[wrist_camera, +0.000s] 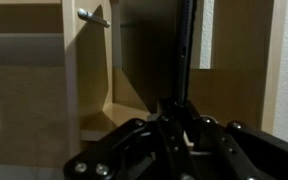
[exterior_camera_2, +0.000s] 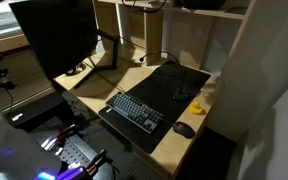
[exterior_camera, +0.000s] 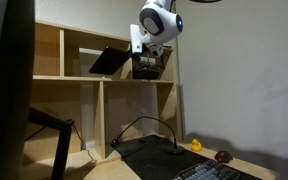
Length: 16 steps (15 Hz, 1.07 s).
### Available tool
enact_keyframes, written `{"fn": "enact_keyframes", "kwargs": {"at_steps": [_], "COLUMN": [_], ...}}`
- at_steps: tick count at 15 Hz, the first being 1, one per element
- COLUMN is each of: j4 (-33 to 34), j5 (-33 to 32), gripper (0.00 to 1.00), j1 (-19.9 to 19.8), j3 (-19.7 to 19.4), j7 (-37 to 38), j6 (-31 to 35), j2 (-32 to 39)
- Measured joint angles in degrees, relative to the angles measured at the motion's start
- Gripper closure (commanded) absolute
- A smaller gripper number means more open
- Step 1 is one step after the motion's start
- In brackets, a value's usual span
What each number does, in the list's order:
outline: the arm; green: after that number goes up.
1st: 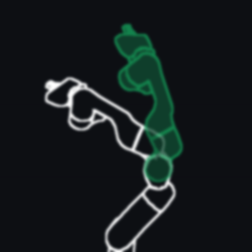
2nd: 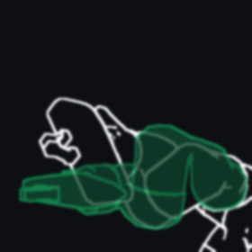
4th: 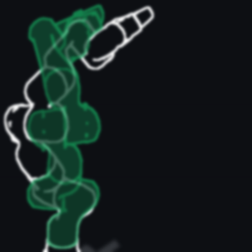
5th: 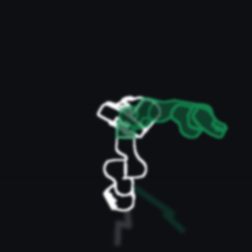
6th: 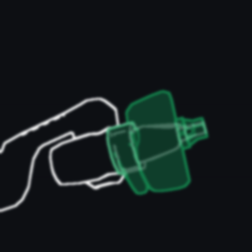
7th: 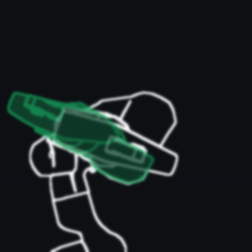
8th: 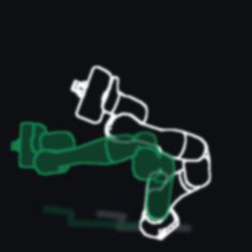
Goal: Remove the black tablet from the top shelf and put it on the desk
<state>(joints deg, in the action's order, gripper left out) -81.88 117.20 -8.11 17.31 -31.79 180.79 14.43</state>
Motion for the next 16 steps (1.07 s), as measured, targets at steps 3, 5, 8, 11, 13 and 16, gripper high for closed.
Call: {"fn": "enact_keyframes", "kwargs": {"at_steps": [3, 5, 8, 11, 13, 16], "j4": [-10.3, -16.7, -27.2, -37.4, -42.8, -49.2], "j5": [1.5, 4.3, 8.9, 9.5, 9.5, 7.9], "gripper": [0.95, 0.95, 0.95, 0.95, 0.95, 0.95], "j1": [-3.0, -4.7, -6.6, -7.0, -7.0, -6.7], "j3": [0.4, -0.5, -3.1, -6.3, -8.1, -10.4], "j7": [-0.1, -0.5, -2.0, -1.9, -1.9, -0.9], "j6": [-5.1, -8.4, -14.1, -20.9, -24.5, -28.8], "j2": [-6.0, -10.9, -19.6, -28.1, -33.0, -39.0]}}
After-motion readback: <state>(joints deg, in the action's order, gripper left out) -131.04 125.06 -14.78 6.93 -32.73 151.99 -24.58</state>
